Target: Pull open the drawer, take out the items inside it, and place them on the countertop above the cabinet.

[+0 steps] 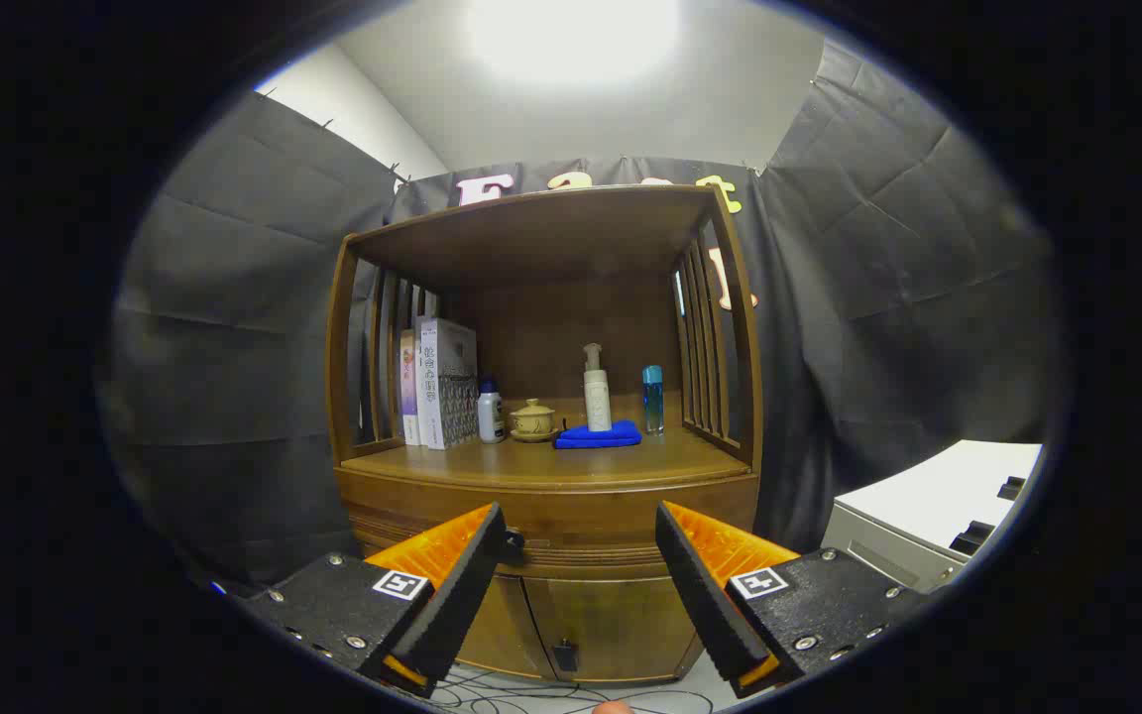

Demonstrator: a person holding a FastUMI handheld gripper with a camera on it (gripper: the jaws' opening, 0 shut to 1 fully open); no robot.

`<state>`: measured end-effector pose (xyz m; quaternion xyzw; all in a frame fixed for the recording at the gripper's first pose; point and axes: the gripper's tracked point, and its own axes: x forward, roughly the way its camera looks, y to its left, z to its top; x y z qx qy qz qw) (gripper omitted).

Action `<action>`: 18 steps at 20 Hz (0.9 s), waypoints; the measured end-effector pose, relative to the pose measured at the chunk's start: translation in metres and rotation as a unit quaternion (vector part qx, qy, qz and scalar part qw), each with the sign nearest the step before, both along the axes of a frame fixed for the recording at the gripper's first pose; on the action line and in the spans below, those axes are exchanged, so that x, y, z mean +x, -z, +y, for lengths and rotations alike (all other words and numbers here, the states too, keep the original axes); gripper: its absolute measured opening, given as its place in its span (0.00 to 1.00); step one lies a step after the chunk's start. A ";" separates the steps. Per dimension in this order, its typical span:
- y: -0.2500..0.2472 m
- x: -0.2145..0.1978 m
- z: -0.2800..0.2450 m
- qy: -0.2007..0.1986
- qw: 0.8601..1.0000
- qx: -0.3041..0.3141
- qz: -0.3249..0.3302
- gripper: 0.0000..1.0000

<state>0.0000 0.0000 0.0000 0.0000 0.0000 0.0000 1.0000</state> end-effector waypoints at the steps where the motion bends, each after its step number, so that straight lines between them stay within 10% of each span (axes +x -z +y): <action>1: -0.001 0.000 -0.001 0.001 1.000 0.000 -0.002 0.95; 18: -0.011 0.004 -0.001 -0.003 1.000 0.010 -0.010 0.95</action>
